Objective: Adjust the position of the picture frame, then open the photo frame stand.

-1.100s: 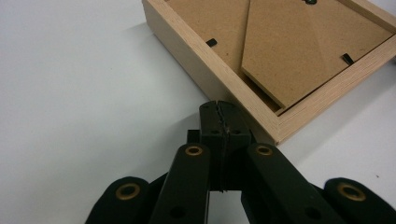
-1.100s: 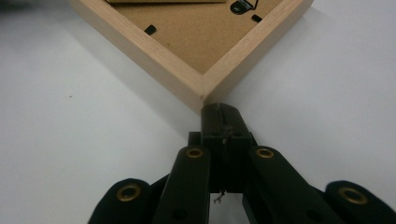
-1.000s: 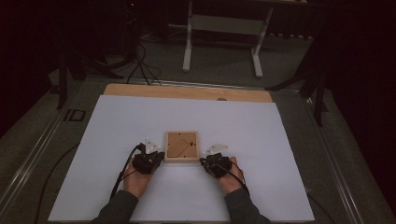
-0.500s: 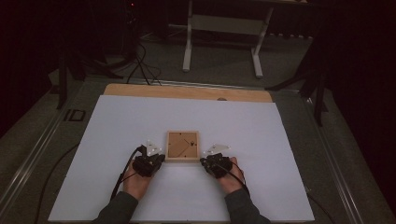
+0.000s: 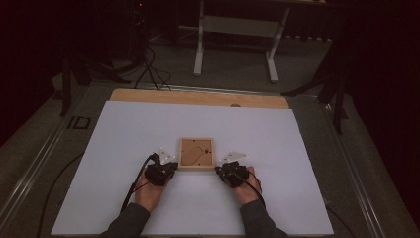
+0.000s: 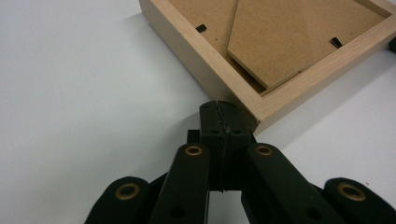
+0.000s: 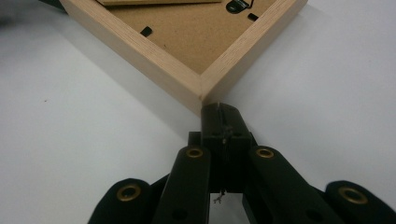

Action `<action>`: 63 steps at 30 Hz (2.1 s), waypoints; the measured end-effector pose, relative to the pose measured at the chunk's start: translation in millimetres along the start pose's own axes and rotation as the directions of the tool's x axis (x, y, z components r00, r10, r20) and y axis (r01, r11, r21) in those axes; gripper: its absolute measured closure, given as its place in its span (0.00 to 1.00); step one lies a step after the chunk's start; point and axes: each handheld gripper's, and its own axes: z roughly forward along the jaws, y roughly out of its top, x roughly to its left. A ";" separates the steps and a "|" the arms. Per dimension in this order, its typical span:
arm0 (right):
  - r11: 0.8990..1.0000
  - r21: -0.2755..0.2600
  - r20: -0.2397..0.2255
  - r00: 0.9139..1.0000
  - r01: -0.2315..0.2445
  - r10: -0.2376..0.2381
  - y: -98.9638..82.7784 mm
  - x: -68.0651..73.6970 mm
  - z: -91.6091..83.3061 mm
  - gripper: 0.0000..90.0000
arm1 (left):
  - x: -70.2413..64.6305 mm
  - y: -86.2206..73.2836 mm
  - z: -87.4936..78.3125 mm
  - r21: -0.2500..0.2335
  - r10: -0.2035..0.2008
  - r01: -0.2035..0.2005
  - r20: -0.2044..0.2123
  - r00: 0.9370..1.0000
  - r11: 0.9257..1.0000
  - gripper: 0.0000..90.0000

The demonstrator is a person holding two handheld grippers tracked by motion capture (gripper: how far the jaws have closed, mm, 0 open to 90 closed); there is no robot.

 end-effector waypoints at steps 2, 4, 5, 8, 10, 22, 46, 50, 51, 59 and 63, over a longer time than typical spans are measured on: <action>1.000 -0.001 -0.006 1.000 0.000 0.000 0.0 -0.9 0.1 1.00 | -0.8 -0.1 1.0 0.007 -0.001 0.001 -0.004 1.000 1.000 1.00; 1.000 0.001 -0.001 1.000 0.008 -0.008 0.1 -0.9 0.3 0.99 | -1.0 0.0 1.0 0.007 -0.001 0.001 -0.006 1.000 1.000 0.99; 1.000 0.000 0.002 1.000 0.011 -0.011 0.3 -0.6 0.4 0.99 | -0.5 -0.2 0.9 0.006 -0.003 0.003 -0.003 1.000 1.000 0.99; 1.000 -0.001 0.012 1.000 0.025 -0.025 0.8 0.0 0.1 0.99 | 1.5 -0.4 -0.4 0.007 -0.011 0.011 0.006 1.000 1.000 0.96; 1.000 -0.010 0.018 0.999 0.028 -0.028 1.5 0.2 -1.2 0.98 | 2.5 -0.4 -2.1 0.001 -0.010 0.010 0.007 1.000 1.000 0.94; 0.995 -0.094 0.050 0.998 0.029 -0.025 6.7 0.4 -12.5 0.98 | 9.5 1.5 -13.8 -0.052 -0.038 0.040 0.031 0.999 0.998 0.85; 0.987 -0.154 0.011 0.998 0.055 -0.054 11.6 8.3 -9.5 1.00 | -0.5 17.1 -28.2 -0.082 -0.008 0.019 0.133 0.991 0.996 0.56; 0.987 -0.153 0.004 0.999 0.050 -0.050 11.5 7.5 -9.3 1.00 | -0.7 24.3 -27.2 -0.079 -0.003 0.013 0.127 0.992 0.997 0.55; 0.987 -0.153 0.004 0.999 0.050 -0.050 11.5 7.5 -9.3 1.00 | -1.1 26.7 -26.8 -0.074 0.002 0.007 0.126 0.992 0.997 0.55; 0.985 -0.167 0.005 0.999 0.049 -0.049 9.8 7.2 -8.7 1.00 | -8.0 42.8 -16.7 -0.044 0.054 -0.050 0.119 0.991 0.998 0.55; 0.984 -0.171 0.006 0.999 0.041 -0.040 9.1 7.4 -8.7 1.00 | -11.4 47.6 -11.4 -0.022 0.085 -0.083 0.103 0.991 0.996 0.55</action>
